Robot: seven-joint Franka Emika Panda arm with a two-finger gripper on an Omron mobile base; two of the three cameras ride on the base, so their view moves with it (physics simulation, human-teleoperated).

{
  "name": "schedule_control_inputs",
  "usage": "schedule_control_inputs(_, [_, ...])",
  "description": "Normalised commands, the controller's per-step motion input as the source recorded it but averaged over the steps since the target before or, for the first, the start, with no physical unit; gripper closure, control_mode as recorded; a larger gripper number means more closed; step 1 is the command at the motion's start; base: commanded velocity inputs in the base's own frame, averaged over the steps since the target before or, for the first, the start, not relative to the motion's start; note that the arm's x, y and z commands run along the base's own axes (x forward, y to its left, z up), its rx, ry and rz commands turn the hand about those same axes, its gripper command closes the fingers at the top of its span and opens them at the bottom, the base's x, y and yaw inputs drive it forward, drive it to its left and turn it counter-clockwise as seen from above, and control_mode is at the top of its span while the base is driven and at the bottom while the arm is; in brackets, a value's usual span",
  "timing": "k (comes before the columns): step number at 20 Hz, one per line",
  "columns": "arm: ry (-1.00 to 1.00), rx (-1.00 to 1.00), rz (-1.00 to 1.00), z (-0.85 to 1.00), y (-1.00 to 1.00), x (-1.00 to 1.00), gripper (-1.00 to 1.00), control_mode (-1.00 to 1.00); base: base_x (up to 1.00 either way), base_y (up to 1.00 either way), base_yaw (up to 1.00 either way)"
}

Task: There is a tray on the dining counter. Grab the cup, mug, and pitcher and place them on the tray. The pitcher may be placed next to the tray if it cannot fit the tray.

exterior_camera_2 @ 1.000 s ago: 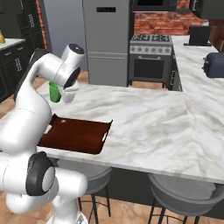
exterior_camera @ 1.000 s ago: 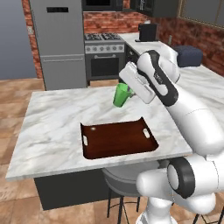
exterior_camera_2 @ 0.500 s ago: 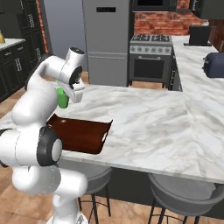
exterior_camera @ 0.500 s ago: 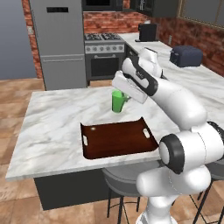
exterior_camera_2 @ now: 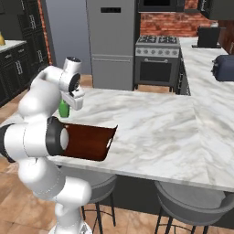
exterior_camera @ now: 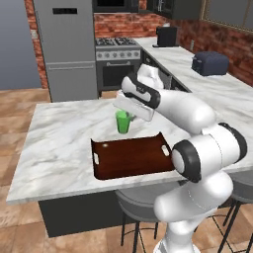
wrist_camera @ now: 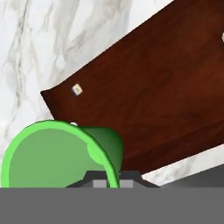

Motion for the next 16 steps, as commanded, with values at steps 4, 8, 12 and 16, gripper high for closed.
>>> schedule_control_inputs(4, [0.01,-0.01,0.07,-0.46,0.18,0.32,1.00,-1.00,0.00,0.00,0.00])
schedule_control_inputs(8, [0.00,0.00,0.07,-0.46,0.06,0.30,1.00,-1.00,0.00,0.00,0.00])
schedule_control_inputs(12, [0.00,-0.01,0.07,-0.46,0.12,0.31,1.00,-1.00,0.00,0.00,0.00])
schedule_control_inputs(16, [0.00,-0.01,0.06,-0.38,0.16,0.29,1.00,-1.00,0.00,0.00,0.00])
